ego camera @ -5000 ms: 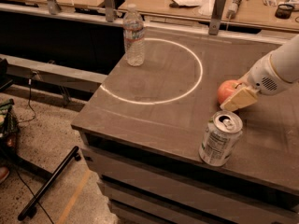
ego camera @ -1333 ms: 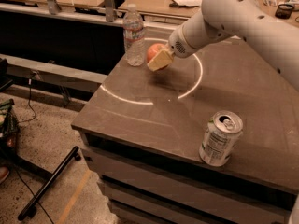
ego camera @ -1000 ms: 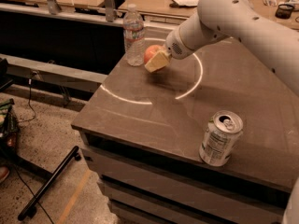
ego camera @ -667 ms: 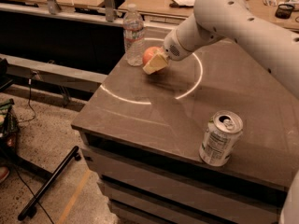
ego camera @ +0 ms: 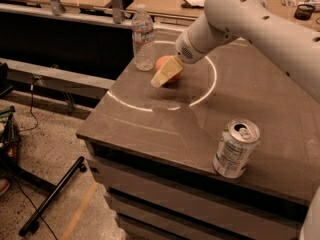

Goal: Move apple near water bottle

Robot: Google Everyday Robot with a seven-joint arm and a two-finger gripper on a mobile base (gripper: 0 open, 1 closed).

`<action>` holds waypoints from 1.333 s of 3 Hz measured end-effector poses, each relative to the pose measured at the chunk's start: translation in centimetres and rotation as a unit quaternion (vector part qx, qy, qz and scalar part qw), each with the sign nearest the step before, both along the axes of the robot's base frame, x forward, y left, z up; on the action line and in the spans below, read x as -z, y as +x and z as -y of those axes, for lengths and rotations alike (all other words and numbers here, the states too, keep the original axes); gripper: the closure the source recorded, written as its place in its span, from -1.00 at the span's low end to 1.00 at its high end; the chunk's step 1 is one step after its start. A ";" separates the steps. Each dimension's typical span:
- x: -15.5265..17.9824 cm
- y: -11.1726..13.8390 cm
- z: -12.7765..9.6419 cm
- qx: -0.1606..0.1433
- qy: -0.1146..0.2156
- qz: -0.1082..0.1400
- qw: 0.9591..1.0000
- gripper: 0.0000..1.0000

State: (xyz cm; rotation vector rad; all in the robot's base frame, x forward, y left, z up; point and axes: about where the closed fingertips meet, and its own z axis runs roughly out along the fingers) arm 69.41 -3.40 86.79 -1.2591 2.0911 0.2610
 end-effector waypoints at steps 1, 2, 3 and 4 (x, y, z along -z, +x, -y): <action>-0.8 -0.1 2.7 0.034 -0.032 0.007 0.999 -1.00; -1.0 -0.2 4.1 0.049 -0.046 0.006 0.998 -1.00; -1.1 -0.8 6.5 0.044 -0.051 -0.020 0.997 -1.00; -1.1 -0.8 6.4 0.044 -0.051 -0.020 0.997 -1.00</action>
Offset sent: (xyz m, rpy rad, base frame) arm -0.0025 -0.0620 0.0157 -0.1264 -0.0161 -0.1412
